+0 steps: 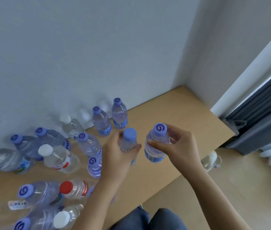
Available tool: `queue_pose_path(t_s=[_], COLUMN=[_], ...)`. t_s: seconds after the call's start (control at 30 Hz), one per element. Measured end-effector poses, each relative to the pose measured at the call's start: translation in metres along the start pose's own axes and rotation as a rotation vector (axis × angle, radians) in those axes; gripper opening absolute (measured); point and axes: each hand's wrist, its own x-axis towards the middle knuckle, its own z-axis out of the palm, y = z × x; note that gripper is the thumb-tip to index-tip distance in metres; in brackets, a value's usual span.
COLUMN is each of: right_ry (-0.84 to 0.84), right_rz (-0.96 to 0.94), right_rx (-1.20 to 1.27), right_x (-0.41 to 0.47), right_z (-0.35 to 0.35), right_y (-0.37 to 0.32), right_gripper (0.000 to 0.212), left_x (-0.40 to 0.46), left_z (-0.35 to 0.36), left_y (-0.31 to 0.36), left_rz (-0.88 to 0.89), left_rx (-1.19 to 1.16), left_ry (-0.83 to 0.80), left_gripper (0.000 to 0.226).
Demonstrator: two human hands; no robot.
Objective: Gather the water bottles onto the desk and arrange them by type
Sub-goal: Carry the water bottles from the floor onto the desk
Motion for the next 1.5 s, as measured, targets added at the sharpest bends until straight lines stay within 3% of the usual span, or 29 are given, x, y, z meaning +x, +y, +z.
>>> queue_pose_path(t_s=[0.2,0.53,0.67,0.87,1.0,1.17,1.27,1.4,1.5], right_ry=[-0.160,-0.493,-0.562,-0.620,-0.685,-0.846,-0.894,-0.872,-0.907], right_rz=[0.042,0.147,0.124,0.091,0.079,0.014,-0.082,-0.177,-0.207], right_rx=[-0.019,-0.095,-0.125,-0.189,-0.174,-0.232,-0.239,-0.216,-0.140], right_x=[0.068,0.154,0.170,0.184,0.189,0.200,0.207,0.208,0.201], right_z=[0.024,0.060,0.069,0.073,0.069,0.070,0.066,0.055,0.054], right_y=[0.017,0.063,0.074,0.082,0.083,0.076,0.061,0.034,0.009], right_gripper=[0.033,0.034,0.034,0.028,0.036,0.042,0.054,0.056,0.053], left_x=[0.031,0.078,0.090,0.099,0.096,0.096,0.093,0.073,0.050], left_z=[0.013,0.046,0.055,0.065,0.068,0.061,0.052,0.034,0.018], left_y=[-0.023,-0.056,-0.069,-0.080,-0.084,-0.075,-0.051,-0.010,0.018], left_rz=[-0.122,-0.317,-0.395,-0.439,-0.466,-0.528,-0.468,-0.332,-0.300], left_rx=[0.057,0.134,0.178,0.255,0.262,0.217,0.177,0.174,0.033], left_ry=[0.111,0.509,0.592,0.714,0.754,0.669,0.648,0.674,0.674], left_gripper=[0.031,0.043,0.031,0.036,0.037,0.034,0.041,0.046,0.044])
